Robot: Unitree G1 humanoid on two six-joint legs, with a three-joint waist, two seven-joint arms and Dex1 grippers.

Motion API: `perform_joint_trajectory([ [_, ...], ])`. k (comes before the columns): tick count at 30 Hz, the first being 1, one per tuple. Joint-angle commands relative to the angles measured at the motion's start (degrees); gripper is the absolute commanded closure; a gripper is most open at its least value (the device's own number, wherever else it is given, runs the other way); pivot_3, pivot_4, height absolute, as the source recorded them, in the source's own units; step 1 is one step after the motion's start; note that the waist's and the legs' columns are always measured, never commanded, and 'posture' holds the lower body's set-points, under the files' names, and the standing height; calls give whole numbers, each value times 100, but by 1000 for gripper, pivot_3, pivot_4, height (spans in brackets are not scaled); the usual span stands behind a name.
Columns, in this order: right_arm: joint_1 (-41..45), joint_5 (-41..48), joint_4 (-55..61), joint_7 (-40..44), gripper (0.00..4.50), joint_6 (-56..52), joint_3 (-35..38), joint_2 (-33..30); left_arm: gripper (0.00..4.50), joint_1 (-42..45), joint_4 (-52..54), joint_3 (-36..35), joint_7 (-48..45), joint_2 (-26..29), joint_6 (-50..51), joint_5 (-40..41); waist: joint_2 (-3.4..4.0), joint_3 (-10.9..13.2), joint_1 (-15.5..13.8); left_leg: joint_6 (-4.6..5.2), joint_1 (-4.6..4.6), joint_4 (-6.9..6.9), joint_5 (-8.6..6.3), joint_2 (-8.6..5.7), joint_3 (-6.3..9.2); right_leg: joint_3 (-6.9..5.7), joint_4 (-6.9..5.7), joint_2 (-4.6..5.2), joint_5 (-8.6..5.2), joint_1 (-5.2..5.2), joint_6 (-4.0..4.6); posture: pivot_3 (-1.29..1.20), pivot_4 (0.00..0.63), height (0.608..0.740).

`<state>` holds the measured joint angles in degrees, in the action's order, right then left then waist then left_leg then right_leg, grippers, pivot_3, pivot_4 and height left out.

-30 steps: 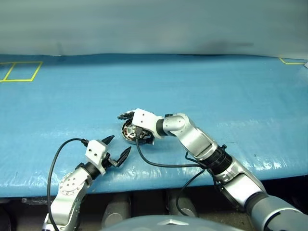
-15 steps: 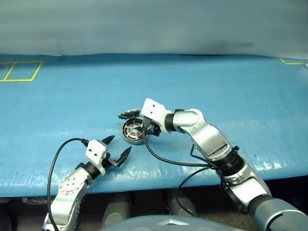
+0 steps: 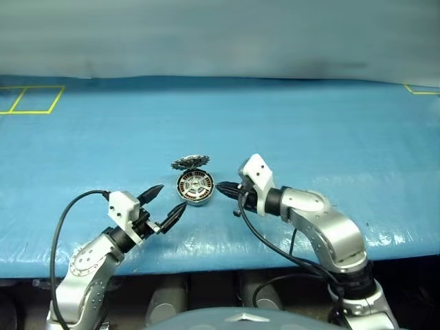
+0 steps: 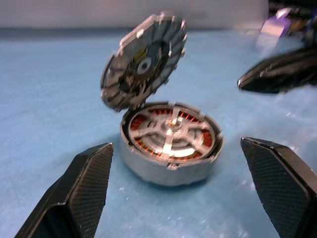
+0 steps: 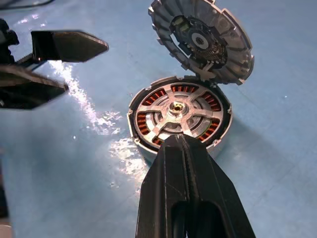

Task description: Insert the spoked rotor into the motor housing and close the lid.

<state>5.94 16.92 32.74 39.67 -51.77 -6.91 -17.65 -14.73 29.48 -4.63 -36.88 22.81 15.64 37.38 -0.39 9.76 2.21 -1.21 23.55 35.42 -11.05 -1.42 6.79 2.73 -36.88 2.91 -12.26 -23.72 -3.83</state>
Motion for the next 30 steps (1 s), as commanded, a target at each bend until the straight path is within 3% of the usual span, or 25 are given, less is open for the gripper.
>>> perform_joint_trajectory([
  [1, -369, 195, 147, -155, 4470, 334, 315, -45, 0, 507, 641, -381, -309, 158, 210, 1230, 1, 0, -10, 0, 0, 6, 0, 0, -2, 0, -2, 1, 0, 1, 0, 0, 150, 740],
  [6, -773, 51, -74, -564, 4470, 1107, 376, 168, 0, 1817, 121, -682, 91, 298, 404, 1414, 1, 0, -8, 0, -4, 22, 0, 2, -12, -4, -3, 1, 2, 9, -3, 0, 150, 740],
  [12, -1265, -335, -443, -847, 4470, 2466, -144, 491, 0, 3295, -1705, -285, 431, 429, 70, -243, -2, -2, -10, 0, -4, 17, 1, -2, -11, 0, 2, -5, 10, 12, -14, 0, 150, 740],
  [15, -1353, -437, -541, -991, 4500, 2646, -363, 546, 585, 3920, -2692, -57, 301, 319, -260, -779, -4, -1, -6, 1, -3, 16, 1, -4, -13, 4, 4, -5, 12, 10, -18, 0, 150, 740],
  [22, -1438, -466, -530, -1258, 4500, 2804, -550, 653, 2919, 5389, -5499, 614, -151, 236, -1717, -2309, -16, 6, -15, 0, -2, 19, 1, -4, -11, 3, 4, -7, 14, 11, -21, 0, 150, 740],
  [26, -1490, -484, -502, -1394, 4500, 2875, -619, 688, 4287, 6118, -7124, 754, -615, 57, -2553, -2675, -18, 7, -15, 0, 1, 12, 1, -3, -11, 3, 4, -7, 17, 4, -26, 0, 150, 740],
  [30, -1668, -492, -511, -1476, 4500, 3065, -736, 733, 4467, 6561, -8299, 774, -1579, -140, -3474, -2766, -22, 10, -8, 1, 5, 12, 0, -4, -9, 0, 7, -6, 30, 4, -49, 0, 150, 740],
])
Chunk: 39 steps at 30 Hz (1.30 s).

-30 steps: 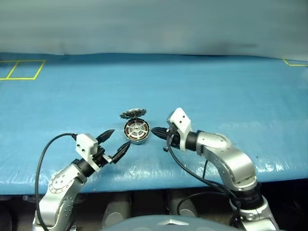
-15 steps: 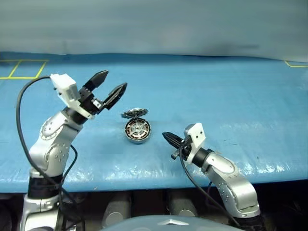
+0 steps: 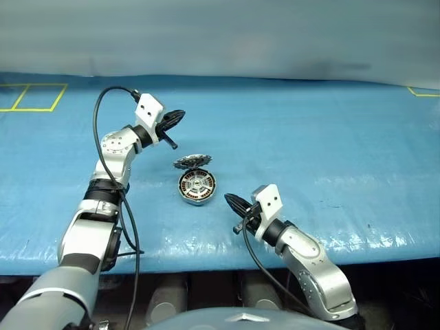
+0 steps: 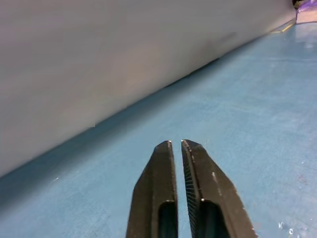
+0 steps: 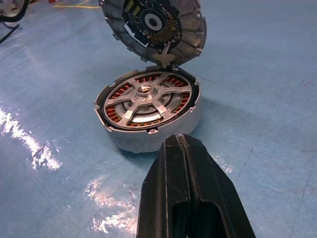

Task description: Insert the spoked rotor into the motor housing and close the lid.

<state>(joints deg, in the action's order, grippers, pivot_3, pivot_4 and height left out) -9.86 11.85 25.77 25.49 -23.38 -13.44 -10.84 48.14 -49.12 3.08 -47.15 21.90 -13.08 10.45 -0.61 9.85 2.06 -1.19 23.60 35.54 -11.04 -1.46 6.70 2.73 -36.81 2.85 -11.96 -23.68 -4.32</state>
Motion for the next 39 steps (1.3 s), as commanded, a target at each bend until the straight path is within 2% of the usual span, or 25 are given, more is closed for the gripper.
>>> perform_joint_trajectory([
  [1, -133, 38, 155, -92, 4500, 353, -76, 115, 4467, 365, -622, 7, -802, -65, -527, -78, -3, 2, 9, 0, 1, 0, 0, 0, 0, 1, 1, 0, 0, -1, -1, 0, 150, 740],
  [6, -366, -97, -124, -254, 4500, 894, -187, 265, 4467, 640, -1262, 20, -1851, -168, -462, -148, -7, 4, 21, 1, 0, 6, 0, 1, 0, 0, -3, 0, 2, 2, -3, 0, 150, 740],
  [11, -556, -109, -262, -440, 4500, 992, -187, 397, 4467, 733, -1492, 29, -2399, -156, -469, -253, -7, 4, 19, 2, 0, 8, -1, 1, 1, 0, -5, 0, 2, 3, -3, 0, 150, 740],
  [24, -527, -241, -562, -576, 4500, 1088, -144, 349, 4467, 748, -1266, 336, -3875, -266, -254, -486, -7, 5, 25, 2, 0, 16, -1, 1, 1, 2, -9, -1, 2, 5, -3, 0, 150, 740],
  [31, -442, -251, -645, -628, 4500, 1045, -143, 358, 4467, 532, -965, 444, -4275, -176, -45, -560, -7, 4, 26, 3, -1, 19, -1, 1, 2, 3, -11, -1, 2, 6, -2, 0, 150, 740],
  [39, -318, -259, -761, -641, 4500, 1037, -150, 370, 4467, 74, -331, 435, -4309, -64, 417, -474, -7, 4, 30, 3, -2, 27, -1, 2, 4, 3, -15, -3, -1, 10, 4, 0, 150, 740],
])
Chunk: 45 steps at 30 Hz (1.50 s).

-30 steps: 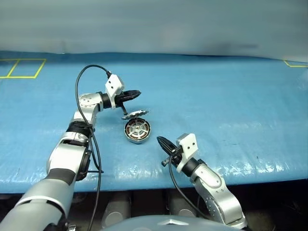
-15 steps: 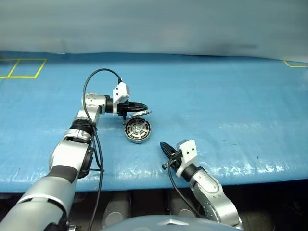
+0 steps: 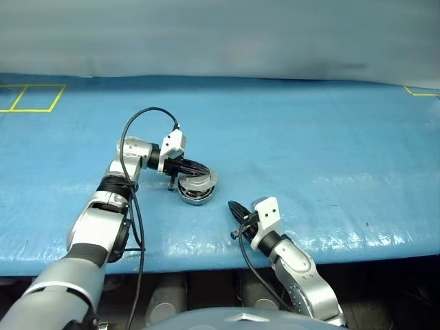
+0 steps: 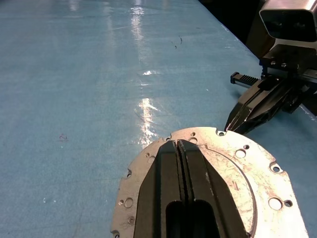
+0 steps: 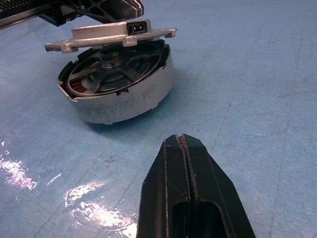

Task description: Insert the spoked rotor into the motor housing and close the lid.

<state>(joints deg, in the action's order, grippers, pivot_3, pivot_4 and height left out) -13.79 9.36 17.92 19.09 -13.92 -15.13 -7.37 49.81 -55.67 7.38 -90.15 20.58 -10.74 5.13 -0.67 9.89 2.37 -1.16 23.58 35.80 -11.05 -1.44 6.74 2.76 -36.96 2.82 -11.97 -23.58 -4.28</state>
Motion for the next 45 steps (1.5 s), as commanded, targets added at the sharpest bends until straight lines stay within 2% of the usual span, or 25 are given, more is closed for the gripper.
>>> perform_joint_trajectory([
  [1, 99, -6, 7, -3, 4500, 85, 18, 24, 4467, -137, 378, 3, 8, 78, 225, 55, 0, 0, -1, 0, 0, 2, 0, 0, 0, 0, 0, 0, -1, 1, 2, 0, 150, 740],
  [8, 285, 154, 52, -193, 4500, -246, 163, 167, 4467, -594, 752, 182, 73, 256, 479, -137, 1, -1, 3, 0, -3, 7, 0, 2, 1, 1, -6, -2, -7, 3, 15, 0, 150, 740],
  [15, 764, 380, 531, -287, 4500, -702, 451, 192, 4467, -673, 875, 241, 271, 450, 597, -177, 4, -3, 10, 1, -13, 13, 1, 2, 0, 3, -11, -2, -6, 13, 17, 0, 150, 740],
  [20, 1350, 496, 884, -194, 4500, -1287, 499, -29, 4467, -725, 1492, -93, 676, 311, 943, 276, 4, -4, 13, 2, -13, 15, 2, 3, 1, 3, -17, -5, -5, 11, 18, 0, 150, 740],
  [23, 1677, 444, 982, -163, 3920, -1652, 445, -264, 4500, -1037, 2367, -229, 1083, 236, 1181, 494, 4, -3, 8, 2, -5, 16, 2, 2, 1, 5, -16, -4, -2, 5, 15, 0, 150, 740],
  [25, 1898, 434, 1052, -37, 3276, -1941, 346, -479, 4500, -1470, 3179, -363, 1575, 151, 1332, 629, 4, -4, 7, 2, -3, 12, 1, 1, 2, 7, -12, -4, 12, 3, -9, 0, 150, 740],
  [31, 2541, 558, 1092, 348, 1281, -2624, 122, -931, 4500, -3022, 5391, -660, 2769, 10, 1975, 1020, 8, -4, 76, 2, -6, 2, 1, 4, 0, 9, -9, -1, 14, -2, -6, 0, 150, 740],
  [35, 2905, 612, 882, 630, 21, -2797, 22, -1049, 4500, -3880, 6262, -879, 3606, -37, 2032, 1015, 8, -4, 66, 1, -9, 9, 2, 4, 2, 5, -10, -2, 2, 4, 22, 0, 150, 740],
  [38, 3130, 596, 676, 832, 21, -2823, -95, -1118, 4500, -4417, 6731, -1005, 4084, -50, 1958, 993, 9, -4, 67, 2, -15, 12, 2, 4, -6, 9, -8, 1, 4, 10, 25, 0, 150, 740],
  [45, 3643, 470, -57, 1278, 21, -2661, -509, -1062, 4500, -5563, 7416, -1273, 5024, -453, 1569, 1106, 9, -4, -4, 1, -12, 10, 2, 3, -6, 7, 0, 2, 4, 8, 25, 0, 150, 740],
])
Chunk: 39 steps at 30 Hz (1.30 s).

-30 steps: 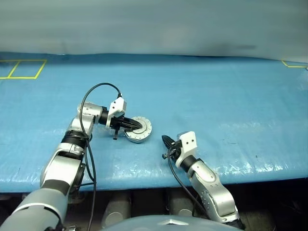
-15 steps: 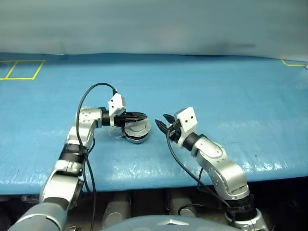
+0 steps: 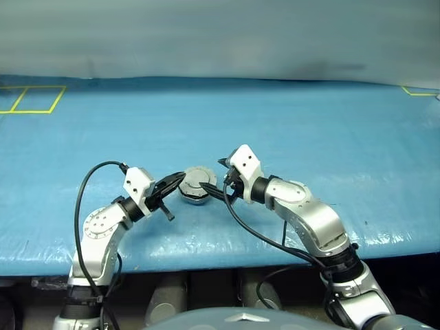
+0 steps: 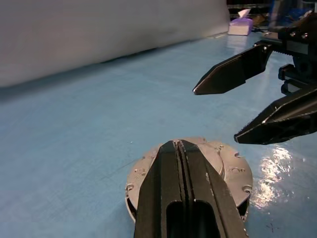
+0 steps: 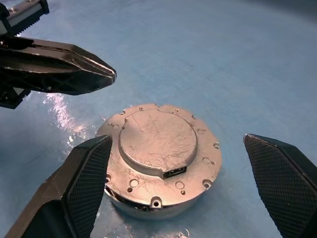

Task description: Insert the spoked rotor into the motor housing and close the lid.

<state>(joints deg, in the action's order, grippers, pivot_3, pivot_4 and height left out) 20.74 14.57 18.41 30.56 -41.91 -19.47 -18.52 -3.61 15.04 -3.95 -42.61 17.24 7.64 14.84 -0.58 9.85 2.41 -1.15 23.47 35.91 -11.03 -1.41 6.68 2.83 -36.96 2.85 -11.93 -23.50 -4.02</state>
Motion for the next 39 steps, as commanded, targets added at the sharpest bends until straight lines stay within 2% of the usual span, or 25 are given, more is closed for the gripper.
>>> perform_joint_trajectory([
  [1, 255, -87, -229, 168, 21, 182, -131, 83, 4500, -362, 374, -143, 347, -183, -347, 149, 0, 0, -12, 0, 1, 0, 0, 0, -1, 1, 0, 0, 0, -1, 0, 0, 150, 740],
  [8, 635, -370, -1096, 387, 21, 539, -340, 257, 4500, -1028, 200, 105, 495, -411, -904, 127, 0, 0, -29, 0, 3, 1, 0, 0, -3, -1, 2, 0, -1, -3, 2, 0, 150, 740],
  [17, 955, -650, -1710, 704, 21, 832, -464, 354, 4500, -1176, 142, 254, 638, -471, -973, 300, 0, 0, -21, 0, 4, -5, 0, 1, -5, -1, 2, -1, -2, -8, 3, 0, 150, 740],
  [20, 931, -689, -1726, 751, 648, 841, -471, 409, 4500, -1190, 148, 256, 669, -448, -969, 310, 0, 0, -16, 0, 4, -6, -1, 1, -6, 0, 2, 0, -2, -9, 3, 0, 150, 740],
  [22, 923, -722, -1718, 773, 1298, 838, -494, 428, 4500, -1208, 147, 257, 672, -434, -964, 309, 0, 0, -16, 0, 4, -6, -1, 1, -6, 0, 2, -1, -2, -9, 3, 0, 150, 740],
  [23, 919, -738, -1703, 782, 1474, 833, -501, 441, 4500, -1218, 146, 255, 675, -432, -967, 309, 0, 0, -16, 0, 4, -5, -1, 1, -5, 0, 2, -1, -2, -9, 3, 0, 150, 740],
  [39, 1069, -908, -1259, 413, 1475, 308, -437, 782, 4500, -1241, 176, 245, 804, -417, -942, 432, 2, 1, -1, -1, 10, -12, -1, 2, -5, 0, 3, 0, -4, -20, 5, 0, 150, 740],
])
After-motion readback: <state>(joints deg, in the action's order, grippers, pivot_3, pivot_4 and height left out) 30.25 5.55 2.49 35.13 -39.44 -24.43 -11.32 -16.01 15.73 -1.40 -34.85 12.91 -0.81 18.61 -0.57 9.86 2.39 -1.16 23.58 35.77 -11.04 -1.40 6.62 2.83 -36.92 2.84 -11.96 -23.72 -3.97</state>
